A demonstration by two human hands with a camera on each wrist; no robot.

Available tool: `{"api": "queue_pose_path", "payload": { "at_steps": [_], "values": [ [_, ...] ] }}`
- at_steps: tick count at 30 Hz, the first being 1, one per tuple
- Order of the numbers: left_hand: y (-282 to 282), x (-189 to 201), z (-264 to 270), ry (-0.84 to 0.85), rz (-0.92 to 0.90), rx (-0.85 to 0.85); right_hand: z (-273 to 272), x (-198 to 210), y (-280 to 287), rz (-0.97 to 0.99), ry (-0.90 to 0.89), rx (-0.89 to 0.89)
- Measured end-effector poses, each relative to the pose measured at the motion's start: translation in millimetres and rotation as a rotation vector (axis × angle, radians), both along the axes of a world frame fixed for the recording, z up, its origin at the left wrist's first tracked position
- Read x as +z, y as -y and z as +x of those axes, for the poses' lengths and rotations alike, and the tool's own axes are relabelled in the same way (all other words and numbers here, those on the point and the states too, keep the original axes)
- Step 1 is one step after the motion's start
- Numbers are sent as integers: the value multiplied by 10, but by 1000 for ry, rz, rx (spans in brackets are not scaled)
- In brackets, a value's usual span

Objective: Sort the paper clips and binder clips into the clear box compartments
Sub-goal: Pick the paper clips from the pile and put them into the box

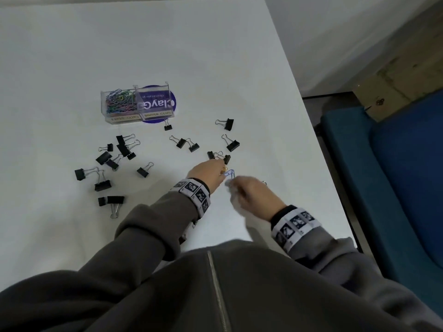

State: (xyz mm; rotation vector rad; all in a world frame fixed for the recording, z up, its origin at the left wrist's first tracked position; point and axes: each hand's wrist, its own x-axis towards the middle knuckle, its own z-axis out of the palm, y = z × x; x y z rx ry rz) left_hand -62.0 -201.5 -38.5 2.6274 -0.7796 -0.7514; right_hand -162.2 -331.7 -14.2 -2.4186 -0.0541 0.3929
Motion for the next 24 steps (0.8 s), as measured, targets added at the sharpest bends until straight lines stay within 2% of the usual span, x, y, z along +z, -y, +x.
{"api": "queue_pose_path", "payload": {
  "at_steps": [3,7,9,12,15,20,24],
  "values": [
    [-113,0,1,-25,-64,54,203,125,190,11,56,-198],
    [-207,7,-59,-56,-146,118,447,67,226,119,-65,-421],
    [-252,9,-85,-58,-188,145,516,24,160,93,-110,-367],
    [-308,13,-113,-68,-265,160,544,-4,25,-16,-189,-185],
    [-380,63,-152,-88,-381,175,572,-42,-115,-53,-141,-134],
    [-632,203,-95,-124,-623,487,723,61,-348,258,-39,-238],
    [-885,379,33,-150,-749,605,981,233,-653,430,-76,-166]
  ]
}}
